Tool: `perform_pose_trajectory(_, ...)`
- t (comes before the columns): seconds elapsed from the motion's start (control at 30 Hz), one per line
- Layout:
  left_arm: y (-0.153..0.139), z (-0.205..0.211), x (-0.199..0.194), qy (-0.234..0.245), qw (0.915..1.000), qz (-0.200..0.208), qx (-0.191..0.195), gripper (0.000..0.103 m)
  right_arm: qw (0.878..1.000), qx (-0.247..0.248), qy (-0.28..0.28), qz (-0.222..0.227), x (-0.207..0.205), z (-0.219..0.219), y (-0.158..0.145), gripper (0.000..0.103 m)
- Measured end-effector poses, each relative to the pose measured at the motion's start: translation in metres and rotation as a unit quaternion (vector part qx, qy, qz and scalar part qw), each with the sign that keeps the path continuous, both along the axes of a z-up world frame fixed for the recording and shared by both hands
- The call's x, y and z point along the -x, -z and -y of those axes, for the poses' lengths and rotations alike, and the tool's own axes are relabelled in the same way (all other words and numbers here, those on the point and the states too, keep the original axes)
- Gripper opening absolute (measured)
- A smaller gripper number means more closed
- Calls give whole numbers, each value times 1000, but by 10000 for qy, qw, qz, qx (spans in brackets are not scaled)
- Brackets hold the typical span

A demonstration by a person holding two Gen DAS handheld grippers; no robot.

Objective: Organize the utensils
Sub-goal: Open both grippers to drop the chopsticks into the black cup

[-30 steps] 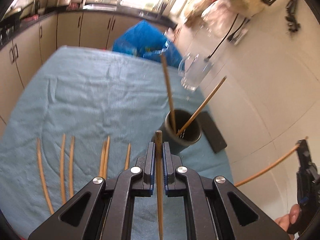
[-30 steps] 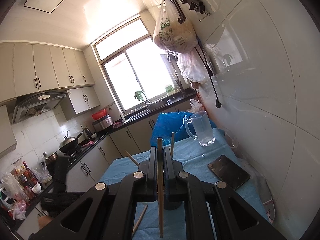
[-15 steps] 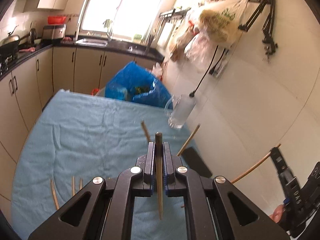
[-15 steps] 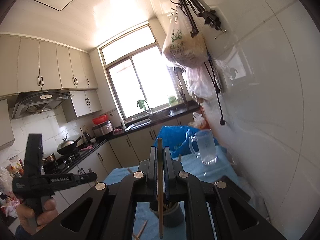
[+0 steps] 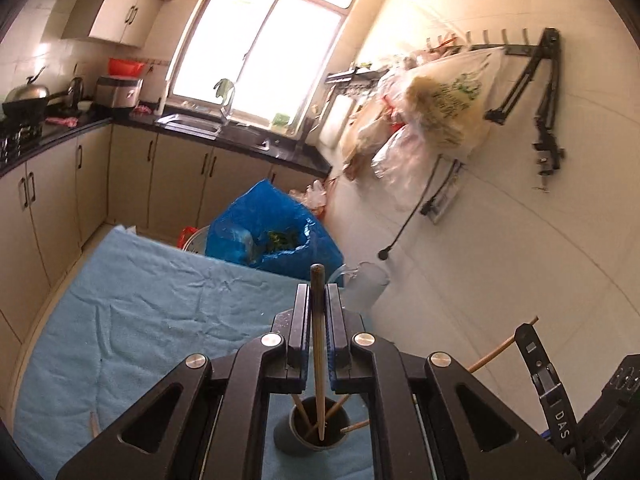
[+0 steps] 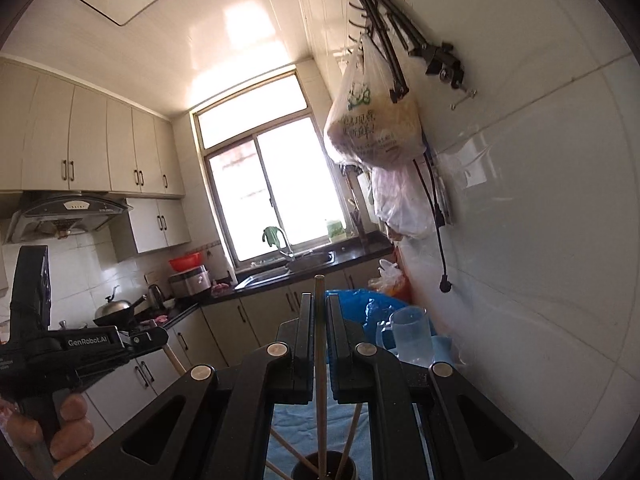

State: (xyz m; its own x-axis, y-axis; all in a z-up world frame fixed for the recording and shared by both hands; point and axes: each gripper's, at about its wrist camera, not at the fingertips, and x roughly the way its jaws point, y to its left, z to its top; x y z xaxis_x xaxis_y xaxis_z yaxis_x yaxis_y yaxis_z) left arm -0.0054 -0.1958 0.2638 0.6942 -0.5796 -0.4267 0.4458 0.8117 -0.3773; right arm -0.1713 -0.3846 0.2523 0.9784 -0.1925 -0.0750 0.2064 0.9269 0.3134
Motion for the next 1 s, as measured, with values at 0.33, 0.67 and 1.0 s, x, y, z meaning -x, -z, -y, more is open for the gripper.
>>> perform_pose_trajectory(0.33,58,14,-37,90,9972,-691,-264,6,9965,-167,-71,-810,-52,10,49,6)
perform_pose_trajectory(0.67,76,15,-47,87,9940,-1052,-287,7,9925,-451,-204,-1117,-62,22,63,10)
perform_pose_trajectory(1.0,60,-7,-21,-25,9969,-747,-257,37,9953,-428,-140,-856,-27,25,44,42)
